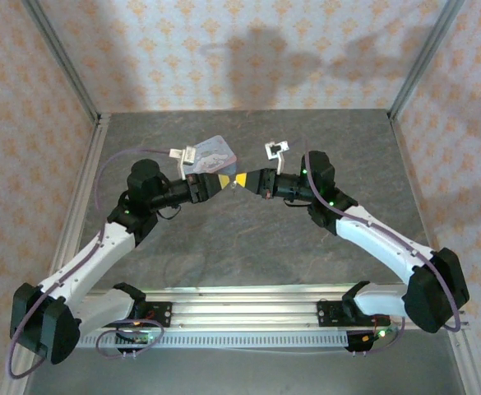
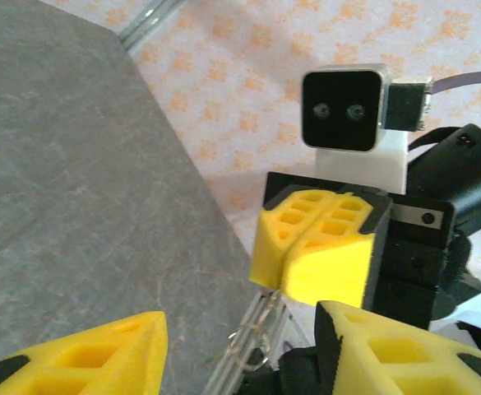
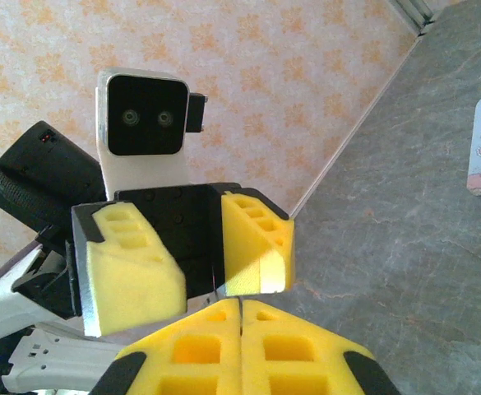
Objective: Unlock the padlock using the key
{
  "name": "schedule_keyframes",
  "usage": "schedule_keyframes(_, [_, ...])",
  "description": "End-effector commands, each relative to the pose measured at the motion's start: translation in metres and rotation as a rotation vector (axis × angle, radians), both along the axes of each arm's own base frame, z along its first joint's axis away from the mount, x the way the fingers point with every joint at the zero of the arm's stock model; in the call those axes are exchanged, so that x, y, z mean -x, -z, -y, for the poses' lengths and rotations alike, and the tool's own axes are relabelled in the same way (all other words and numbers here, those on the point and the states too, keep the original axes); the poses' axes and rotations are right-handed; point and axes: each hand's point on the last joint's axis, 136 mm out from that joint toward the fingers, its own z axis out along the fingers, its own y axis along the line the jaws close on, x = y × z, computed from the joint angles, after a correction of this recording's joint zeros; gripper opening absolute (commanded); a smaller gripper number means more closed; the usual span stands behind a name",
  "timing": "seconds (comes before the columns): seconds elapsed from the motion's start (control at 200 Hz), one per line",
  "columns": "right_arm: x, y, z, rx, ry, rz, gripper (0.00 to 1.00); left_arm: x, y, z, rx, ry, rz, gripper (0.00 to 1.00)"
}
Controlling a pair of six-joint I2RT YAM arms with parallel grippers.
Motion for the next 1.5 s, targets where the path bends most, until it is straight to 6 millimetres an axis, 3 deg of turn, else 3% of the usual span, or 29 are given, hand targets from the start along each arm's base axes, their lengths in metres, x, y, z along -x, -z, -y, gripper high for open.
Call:
schedule_keyframes(0.0, [0.005, -0.012, -0.006, -0.038, -0.037, 0.041, 0.00, 0.007, -0.023, 0.009, 0.054, 0.051, 0.074, 0.49])
schedule_keyframes(0.861, [0.001, -0.012, -0.005, -0.052, -0.016, 0.039, 0.00, 0.013, 0.002, 0.015, 0.032, 0.080, 0.031, 0.31])
schedule_keyframes(1.196, [0.004, -0.008, -0.006, -0.053, -0.027, 0.028, 0.00, 0.014, -0.002, 0.015, 0.037, 0.079, 0.045, 0.17])
schedule_keyframes(1.371, [0.005, -0.006, -0.008, -0.050, -0.030, 0.023, 0.00, 0.016, -0.005, 0.014, 0.036, 0.083, 0.059, 0.00])
schedule_keyframes(1.491, [0.003, -0.004, -0.008, -0.043, -0.017, 0.022, 0.00, 0.018, -0.003, 0.012, 0.013, 0.079, 0.062, 0.00])
